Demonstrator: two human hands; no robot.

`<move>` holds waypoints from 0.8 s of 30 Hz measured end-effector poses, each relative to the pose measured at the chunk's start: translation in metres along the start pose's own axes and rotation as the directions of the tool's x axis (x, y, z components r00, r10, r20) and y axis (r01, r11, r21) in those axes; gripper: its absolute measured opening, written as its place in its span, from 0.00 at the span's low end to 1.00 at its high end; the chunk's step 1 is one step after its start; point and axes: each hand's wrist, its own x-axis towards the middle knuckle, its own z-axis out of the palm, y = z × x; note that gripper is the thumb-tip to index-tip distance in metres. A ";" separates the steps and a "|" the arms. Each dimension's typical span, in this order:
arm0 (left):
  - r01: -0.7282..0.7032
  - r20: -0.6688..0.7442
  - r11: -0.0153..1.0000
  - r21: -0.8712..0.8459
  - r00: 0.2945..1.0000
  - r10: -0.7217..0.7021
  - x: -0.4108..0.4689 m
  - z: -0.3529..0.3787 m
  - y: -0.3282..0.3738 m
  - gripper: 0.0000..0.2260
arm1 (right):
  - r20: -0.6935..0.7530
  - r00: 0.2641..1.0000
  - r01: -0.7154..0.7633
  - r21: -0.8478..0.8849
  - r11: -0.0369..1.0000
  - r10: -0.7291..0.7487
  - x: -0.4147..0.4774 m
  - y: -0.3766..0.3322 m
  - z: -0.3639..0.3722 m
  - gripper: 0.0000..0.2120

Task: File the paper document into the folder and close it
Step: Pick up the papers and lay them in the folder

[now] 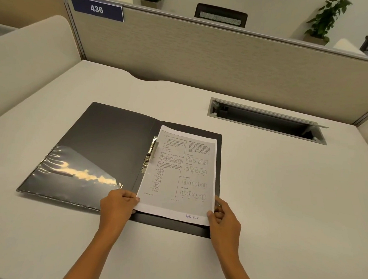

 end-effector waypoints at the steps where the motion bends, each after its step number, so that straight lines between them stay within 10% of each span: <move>1: 0.000 -0.005 1.000 -0.007 1.000 0.000 -0.001 0.000 -0.001 0.02 | 0.000 1.000 0.002 0.001 1.000 -0.002 -0.001 0.000 0.000 0.19; 24: -0.084 -0.104 0.956 0.282 0.988 0.118 -0.002 0.004 0.006 0.08 | -0.015 0.998 0.055 -0.151 0.987 -0.058 0.004 -0.003 0.009 0.22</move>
